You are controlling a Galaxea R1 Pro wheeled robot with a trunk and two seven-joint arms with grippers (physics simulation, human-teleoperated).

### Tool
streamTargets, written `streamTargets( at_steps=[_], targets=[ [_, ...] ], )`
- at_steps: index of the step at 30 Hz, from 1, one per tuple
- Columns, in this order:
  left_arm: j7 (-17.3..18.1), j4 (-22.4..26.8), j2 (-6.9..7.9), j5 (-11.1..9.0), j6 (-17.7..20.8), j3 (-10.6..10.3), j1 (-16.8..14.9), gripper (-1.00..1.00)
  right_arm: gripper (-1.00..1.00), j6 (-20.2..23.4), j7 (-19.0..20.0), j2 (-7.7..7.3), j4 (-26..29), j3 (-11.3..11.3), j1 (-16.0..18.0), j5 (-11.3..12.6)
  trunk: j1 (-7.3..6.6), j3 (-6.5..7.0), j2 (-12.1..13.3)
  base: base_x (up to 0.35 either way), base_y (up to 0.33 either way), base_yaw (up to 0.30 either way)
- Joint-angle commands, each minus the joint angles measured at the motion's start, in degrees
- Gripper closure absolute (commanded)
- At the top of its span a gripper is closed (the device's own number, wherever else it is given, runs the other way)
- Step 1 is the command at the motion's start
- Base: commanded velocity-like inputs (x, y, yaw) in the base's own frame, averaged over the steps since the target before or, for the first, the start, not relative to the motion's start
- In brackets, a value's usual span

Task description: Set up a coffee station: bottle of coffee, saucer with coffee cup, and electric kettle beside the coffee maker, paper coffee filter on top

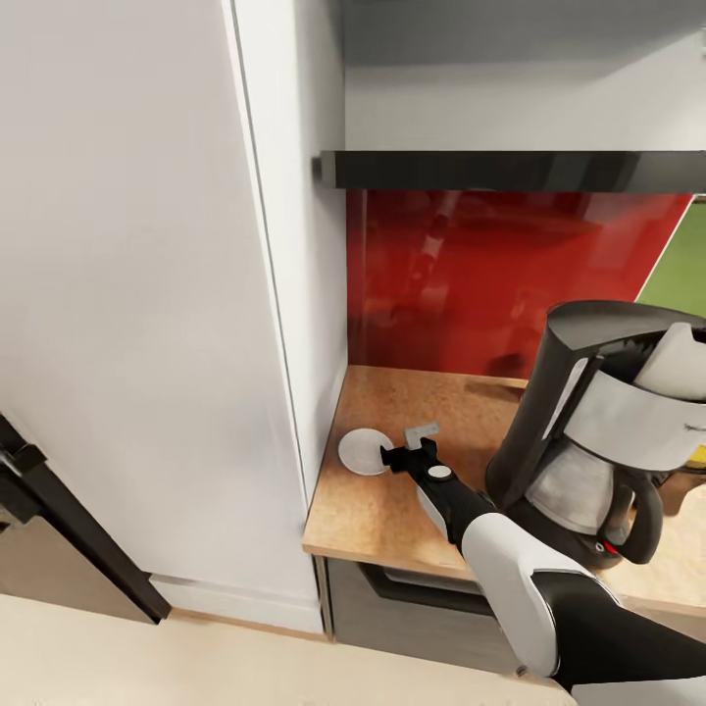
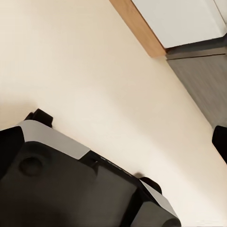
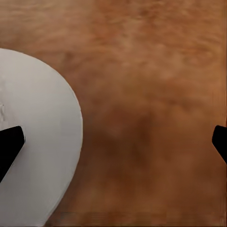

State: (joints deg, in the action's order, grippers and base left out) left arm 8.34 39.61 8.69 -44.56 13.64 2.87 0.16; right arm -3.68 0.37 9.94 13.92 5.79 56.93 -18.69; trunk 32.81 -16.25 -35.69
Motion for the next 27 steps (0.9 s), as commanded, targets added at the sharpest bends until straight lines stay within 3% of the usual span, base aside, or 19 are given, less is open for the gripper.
streamTargets(
  at_steps=[1,7,19,27],
  targets=[
    [0.1,0.1,-0.01,-0.4,0.5,0.2,0.0,-1.00,-1.00,-0.2,0.1,0.06,-3.2,0.4,0.0,-0.6,0.00,-0.09,-0.1,-0.262,0.000,0.000],
    [0.1,0.1,0.01,-0.4,0.5,0.2,0.0,-1.00,-1.00,-0.2,0.1,0.06,-3.2,0.4,0.0,-0.6,0.00,-0.09,-0.1,-0.225,0.000,0.000],
    [0.2,0.2,0.01,-0.5,0.5,0.2,0.0,-1.00,-1.00,-0.2,0.1,0.06,-3.2,0.3,0.0,-0.6,0.00,-0.09,-0.1,-0.025,0.000,0.000],
    [0.1,0.4,0.01,-0.5,0.5,0.2,0.0,-1.00,-1.00,-0.2,0.1,0.06,-3.2,0.3,0.0,-0.6,0.00,-0.09,-0.1,-0.274,0.000,0.000]
  ],
)
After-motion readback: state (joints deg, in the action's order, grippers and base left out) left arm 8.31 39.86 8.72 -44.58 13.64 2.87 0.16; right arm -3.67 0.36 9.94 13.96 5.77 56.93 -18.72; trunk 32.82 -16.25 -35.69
